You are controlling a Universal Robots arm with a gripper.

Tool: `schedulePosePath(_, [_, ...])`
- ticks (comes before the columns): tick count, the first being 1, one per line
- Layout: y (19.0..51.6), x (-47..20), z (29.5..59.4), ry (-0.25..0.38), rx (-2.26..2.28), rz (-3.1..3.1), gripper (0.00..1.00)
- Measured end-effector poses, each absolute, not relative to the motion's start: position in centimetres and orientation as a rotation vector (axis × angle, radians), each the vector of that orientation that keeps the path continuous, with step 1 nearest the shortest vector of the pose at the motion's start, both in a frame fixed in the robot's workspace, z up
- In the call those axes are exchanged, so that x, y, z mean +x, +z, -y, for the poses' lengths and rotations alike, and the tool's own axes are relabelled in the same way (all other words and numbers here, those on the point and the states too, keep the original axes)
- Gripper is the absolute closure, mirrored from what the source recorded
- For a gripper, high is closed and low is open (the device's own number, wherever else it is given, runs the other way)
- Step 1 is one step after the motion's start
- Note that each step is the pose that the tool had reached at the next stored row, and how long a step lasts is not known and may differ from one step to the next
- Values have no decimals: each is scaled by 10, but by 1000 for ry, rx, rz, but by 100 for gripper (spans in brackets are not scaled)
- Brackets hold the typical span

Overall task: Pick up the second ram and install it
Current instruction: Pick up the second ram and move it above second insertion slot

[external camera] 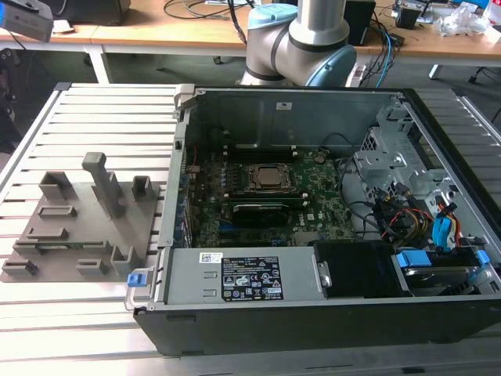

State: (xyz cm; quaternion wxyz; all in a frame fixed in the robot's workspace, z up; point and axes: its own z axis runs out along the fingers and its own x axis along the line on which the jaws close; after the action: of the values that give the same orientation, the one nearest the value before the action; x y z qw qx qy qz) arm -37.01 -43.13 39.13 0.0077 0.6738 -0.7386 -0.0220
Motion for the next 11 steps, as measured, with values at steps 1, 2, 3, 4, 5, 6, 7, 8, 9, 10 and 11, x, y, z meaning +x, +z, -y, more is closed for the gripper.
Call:
schedulePosePath(1, [391, -370, 431, -69, 2106, 2309, 71])
schedulePosePath(2, [391, -370, 431, -69, 2107, 2309, 64])
schedulePosePath(3, [391, -370, 431, -69, 2107, 2308, 64])
schedulePosePath(4, [391, -370, 431, -69, 2107, 2308, 64])
schedulePosePath(5, [391, -370, 431, -69, 2107, 2308, 64])
schedulePosePath(6, [389, -370, 431, -69, 2107, 2308, 64])
schedulePosePath(7, [388, -370, 431, -69, 2107, 2308, 64])
schedulePosePath(8, [387, -370, 431, -69, 2107, 2308, 64])
schedulePosePath(9, [385, -370, 431, -69, 2107, 2308, 64])
schedulePosePath(10, [382, -370, 431, -69, 2107, 2308, 64])
schedulePosePath(11, [381, -370, 431, -69, 2107, 2308, 64])
